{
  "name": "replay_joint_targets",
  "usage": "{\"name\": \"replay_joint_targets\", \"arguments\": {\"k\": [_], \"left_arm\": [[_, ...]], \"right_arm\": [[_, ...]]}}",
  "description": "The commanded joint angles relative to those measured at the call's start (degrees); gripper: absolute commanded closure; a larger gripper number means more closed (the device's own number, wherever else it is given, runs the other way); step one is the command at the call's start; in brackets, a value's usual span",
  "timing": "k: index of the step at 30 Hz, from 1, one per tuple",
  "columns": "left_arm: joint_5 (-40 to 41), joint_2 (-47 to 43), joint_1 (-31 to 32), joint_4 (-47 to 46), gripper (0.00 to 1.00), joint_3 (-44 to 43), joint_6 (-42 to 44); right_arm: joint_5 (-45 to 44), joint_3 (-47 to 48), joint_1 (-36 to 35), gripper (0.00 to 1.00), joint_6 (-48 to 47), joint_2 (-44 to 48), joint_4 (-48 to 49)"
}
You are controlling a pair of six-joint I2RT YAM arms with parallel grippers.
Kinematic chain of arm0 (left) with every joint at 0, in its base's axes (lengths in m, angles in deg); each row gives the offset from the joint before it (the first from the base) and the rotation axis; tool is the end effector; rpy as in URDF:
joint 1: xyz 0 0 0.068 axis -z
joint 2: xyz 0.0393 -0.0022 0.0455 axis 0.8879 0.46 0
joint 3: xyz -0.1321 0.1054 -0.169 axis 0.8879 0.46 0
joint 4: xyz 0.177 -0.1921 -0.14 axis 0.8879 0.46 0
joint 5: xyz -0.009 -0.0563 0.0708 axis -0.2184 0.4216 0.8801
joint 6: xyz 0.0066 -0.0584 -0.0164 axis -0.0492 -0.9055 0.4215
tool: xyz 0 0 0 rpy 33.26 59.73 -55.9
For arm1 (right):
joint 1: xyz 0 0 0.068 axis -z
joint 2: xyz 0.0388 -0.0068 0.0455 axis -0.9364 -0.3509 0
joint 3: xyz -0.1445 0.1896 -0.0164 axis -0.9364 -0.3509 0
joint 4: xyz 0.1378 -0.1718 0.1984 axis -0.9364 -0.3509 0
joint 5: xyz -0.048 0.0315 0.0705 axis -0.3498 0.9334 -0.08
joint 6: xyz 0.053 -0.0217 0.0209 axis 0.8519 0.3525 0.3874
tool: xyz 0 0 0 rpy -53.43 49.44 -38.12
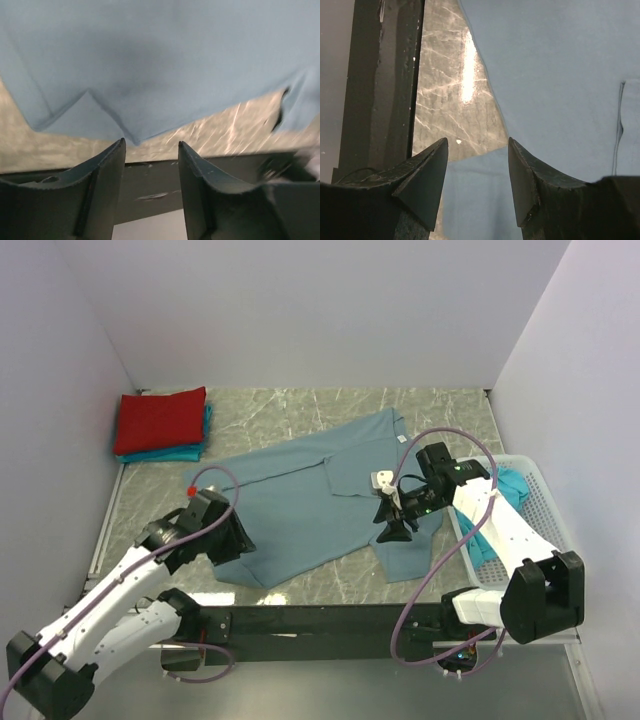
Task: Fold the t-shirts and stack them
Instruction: Fold the tshirt
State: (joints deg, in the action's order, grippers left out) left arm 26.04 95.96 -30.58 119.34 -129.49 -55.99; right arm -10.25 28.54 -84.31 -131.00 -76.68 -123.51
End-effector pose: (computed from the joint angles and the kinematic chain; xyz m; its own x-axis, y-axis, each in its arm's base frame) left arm 0.1857 -0.1175 0.2063 -0.8656 -0.3900 -0.3139 -0.2329 0.8687 -0.4372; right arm 0.2425 0.1039 0.2120 -0.0111 -0.5359 -0.8442 -0.9953 -0.0754 0.0610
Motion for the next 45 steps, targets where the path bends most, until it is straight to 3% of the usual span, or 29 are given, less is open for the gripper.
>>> {"name": "replay_joint_targets", "arguments": {"k": [1, 5, 13, 18, 27, 45], "left_arm": [[6.7, -2.9, 0.5, -3.5, 0.49, 2.5, -20.7], [11.2, 4.3, 1.1, 2.4, 0.5, 0.4, -25.5], [9.9, 11.3, 2.7, -0.4, 0.45, 3.2, -28.2], [10.2, 12.6, 3.3, 1.9, 0.4, 2.1, -28.1], [9.9, 19.0, 3.4, 0.6, 0.39, 2.6, -25.6], [8.4, 15.3, 3.3, 5.9, 0.44, 6.6, -22.7]], "right_arm": [[0.1, -0.6, 0.3, 0.42, 1.1, 0.7, 1.6], [0.3, -0.9, 0.4, 0.42, 0.0, 0.8, 1.1], [0.8, -1.2, 1.2, 0.42, -2.2, 0.8, -0.6], [1.0, -1.4, 1.5, 0.42, -3.1, 0.8, -1.2], [1.6, -1.4, 1.8, 0.42, -4.2, 2.0, -1.8], [2.3, -1.2, 2.7, 0.42, -5.0, 3.5, -2.6]]}}
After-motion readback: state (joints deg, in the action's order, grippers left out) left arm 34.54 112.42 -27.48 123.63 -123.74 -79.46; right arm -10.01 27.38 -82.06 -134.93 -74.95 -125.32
